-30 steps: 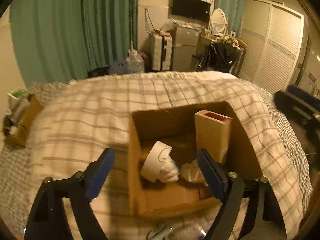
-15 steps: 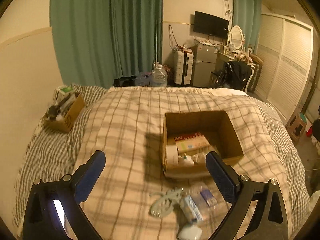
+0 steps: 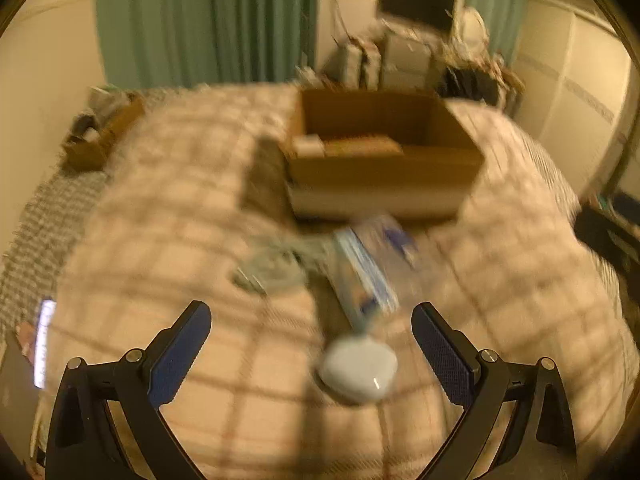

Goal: Organize objects
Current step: 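Grasp the white earbud case with the left tool while the right tool grasps the blue-white packet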

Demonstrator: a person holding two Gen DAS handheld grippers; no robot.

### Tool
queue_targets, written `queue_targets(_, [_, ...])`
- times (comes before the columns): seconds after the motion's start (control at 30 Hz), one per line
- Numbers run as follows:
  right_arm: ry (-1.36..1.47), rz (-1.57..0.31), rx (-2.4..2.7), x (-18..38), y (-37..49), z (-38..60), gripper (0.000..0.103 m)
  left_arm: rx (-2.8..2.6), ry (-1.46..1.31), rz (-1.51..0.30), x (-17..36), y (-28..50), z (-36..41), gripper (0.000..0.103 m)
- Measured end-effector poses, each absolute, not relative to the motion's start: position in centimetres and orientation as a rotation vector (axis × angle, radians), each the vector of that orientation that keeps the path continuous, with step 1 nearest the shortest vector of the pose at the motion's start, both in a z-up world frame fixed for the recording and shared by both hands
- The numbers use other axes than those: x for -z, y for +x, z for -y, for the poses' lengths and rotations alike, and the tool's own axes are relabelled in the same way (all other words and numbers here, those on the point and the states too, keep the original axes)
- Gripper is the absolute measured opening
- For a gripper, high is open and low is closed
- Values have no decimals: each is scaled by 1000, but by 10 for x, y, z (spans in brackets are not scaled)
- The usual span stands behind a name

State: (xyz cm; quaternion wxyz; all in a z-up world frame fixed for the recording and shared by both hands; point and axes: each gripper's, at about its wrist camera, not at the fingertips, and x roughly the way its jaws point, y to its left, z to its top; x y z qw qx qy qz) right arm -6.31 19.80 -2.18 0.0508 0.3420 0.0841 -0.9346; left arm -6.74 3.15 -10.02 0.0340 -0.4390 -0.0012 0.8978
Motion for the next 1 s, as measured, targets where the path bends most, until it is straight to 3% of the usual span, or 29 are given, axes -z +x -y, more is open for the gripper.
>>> queue_targets(0.17, [1115,-242,2813,45,-68,-194,101,-2654,-1426,-80,131,-62,-51,100])
queue_targets(0.33, [1140,-227,2820,48,-68,-196,101,-2625,-1453,-133,143,-60,-59,70])
queue_targets(0.47, [1168,-214,2819,51,-66,-199,101,-2566,-1462,-139,147,-58,-65,56])
queue_targets(0.83, [1180,-202,2817,51,-61,-199,101,-2680,-1362,9,100,-48,-27,56])
queue_targets(1.0, [1206,-212,2753,60,-67,-178,101,-2824,-1311,-48,82,-57,1,56])
